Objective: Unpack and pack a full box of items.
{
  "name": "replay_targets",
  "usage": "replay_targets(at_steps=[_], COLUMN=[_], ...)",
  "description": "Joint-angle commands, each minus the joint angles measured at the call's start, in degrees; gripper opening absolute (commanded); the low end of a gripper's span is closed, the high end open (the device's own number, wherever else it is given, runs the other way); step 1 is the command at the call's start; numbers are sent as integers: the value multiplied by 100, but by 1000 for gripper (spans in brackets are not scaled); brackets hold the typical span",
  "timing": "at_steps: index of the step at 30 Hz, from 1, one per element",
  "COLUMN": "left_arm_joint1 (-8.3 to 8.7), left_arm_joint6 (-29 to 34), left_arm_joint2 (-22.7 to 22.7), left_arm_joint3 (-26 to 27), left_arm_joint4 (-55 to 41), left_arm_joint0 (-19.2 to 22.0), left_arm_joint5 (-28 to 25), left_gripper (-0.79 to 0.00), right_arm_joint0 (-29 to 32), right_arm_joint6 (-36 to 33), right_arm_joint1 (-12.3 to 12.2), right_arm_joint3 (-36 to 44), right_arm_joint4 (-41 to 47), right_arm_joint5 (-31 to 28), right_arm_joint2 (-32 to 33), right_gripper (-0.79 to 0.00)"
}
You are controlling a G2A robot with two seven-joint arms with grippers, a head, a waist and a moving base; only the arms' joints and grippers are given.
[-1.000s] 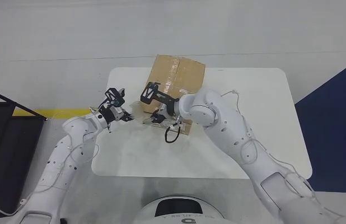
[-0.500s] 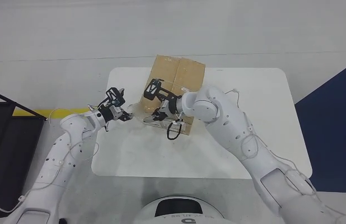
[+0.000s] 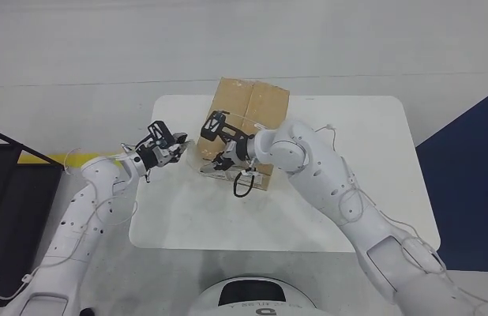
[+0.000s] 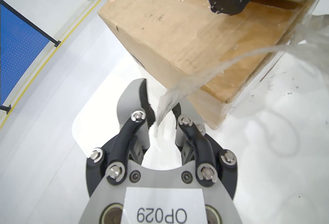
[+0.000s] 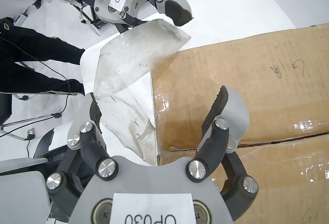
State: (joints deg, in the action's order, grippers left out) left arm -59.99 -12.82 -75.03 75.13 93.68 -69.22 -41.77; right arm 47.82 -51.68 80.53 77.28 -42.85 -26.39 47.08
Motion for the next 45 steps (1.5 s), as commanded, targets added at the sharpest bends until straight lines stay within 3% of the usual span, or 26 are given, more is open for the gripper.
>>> replay_targets(at_steps=[1,9,12,16,24,31,35,45], left_arm_joint1=[18,84,77,62,28,29,32,5], left_arm_joint6=[-8,-19,89,183,121,69,141,116], left_arm_joint2=[-56,-266,-212,-97,84,-14,12,84], left_arm_joint3=[52,747,958,1071,1198,1396,1491,1473], left_arm_joint4=[42,166,166,159,74,-99,-113,-415], left_arm_joint0=[27,220,362,515,682,690,678,873], left_arm_joint5=[6,26,31,11,164,402,371,355], left_gripper=[-785,-785,-733,-671,-637,-662,-785,-785], right_arm_joint0=[6,64,95,137,178,143,115,136], right_arm_joint6=[-6,52,94,122,115,67,75,139], right_arm_joint1=[-3,-34,-51,-77,-124,-139,-138,-172], right_arm_joint3=[-9,-31,6,47,71,43,20,23], right_arm_joint4=[31,112,130,169,298,370,411,488], right_arm_joint5=[5,-5,-26,-42,-112,-95,-81,-112], right_arm_joint2=[-2,28,55,107,189,173,141,166], right_gripper=[0,0,0,0,0,0,0,0])
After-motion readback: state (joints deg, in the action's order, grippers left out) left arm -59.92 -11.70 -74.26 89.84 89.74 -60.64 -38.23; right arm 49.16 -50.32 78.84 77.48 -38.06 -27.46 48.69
